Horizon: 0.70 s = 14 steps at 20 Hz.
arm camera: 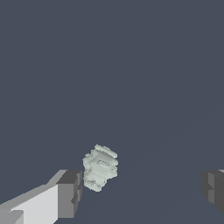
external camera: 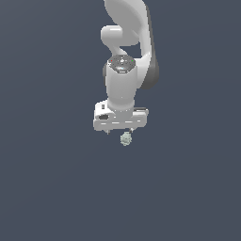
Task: Pick up the object and move it to a goal position.
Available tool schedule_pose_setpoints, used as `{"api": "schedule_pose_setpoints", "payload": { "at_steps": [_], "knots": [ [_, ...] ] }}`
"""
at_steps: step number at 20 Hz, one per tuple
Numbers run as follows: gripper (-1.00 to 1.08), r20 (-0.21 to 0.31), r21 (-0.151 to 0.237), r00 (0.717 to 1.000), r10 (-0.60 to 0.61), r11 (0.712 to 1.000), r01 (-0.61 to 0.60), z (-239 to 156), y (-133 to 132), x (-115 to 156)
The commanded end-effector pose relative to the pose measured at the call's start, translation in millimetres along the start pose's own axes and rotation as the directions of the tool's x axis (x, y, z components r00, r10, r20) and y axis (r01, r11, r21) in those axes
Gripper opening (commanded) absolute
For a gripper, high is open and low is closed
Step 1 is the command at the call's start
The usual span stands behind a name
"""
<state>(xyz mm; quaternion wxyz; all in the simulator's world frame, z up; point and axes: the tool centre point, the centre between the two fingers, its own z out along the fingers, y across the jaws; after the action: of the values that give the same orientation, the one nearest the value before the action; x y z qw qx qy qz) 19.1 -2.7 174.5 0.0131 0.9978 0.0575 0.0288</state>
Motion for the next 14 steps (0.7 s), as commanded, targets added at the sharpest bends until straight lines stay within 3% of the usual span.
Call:
{"api": "schedule_pose_setpoints", "payload": {
  "at_steps": [1, 7, 14],
  "knots": [
    [1.0, 0.003, 0.0, 0.999, -0.044, 0.999, 0.044, 3, -1, -2],
    [1.0, 0.011, 0.004, 0.982, -0.19, 0.982, 0.19, 14, -6, -8],
    [1.0, 0.019, 0.014, 0.923, -0.384, 0.923, 0.384, 29, -12, -17]
  ]
}}
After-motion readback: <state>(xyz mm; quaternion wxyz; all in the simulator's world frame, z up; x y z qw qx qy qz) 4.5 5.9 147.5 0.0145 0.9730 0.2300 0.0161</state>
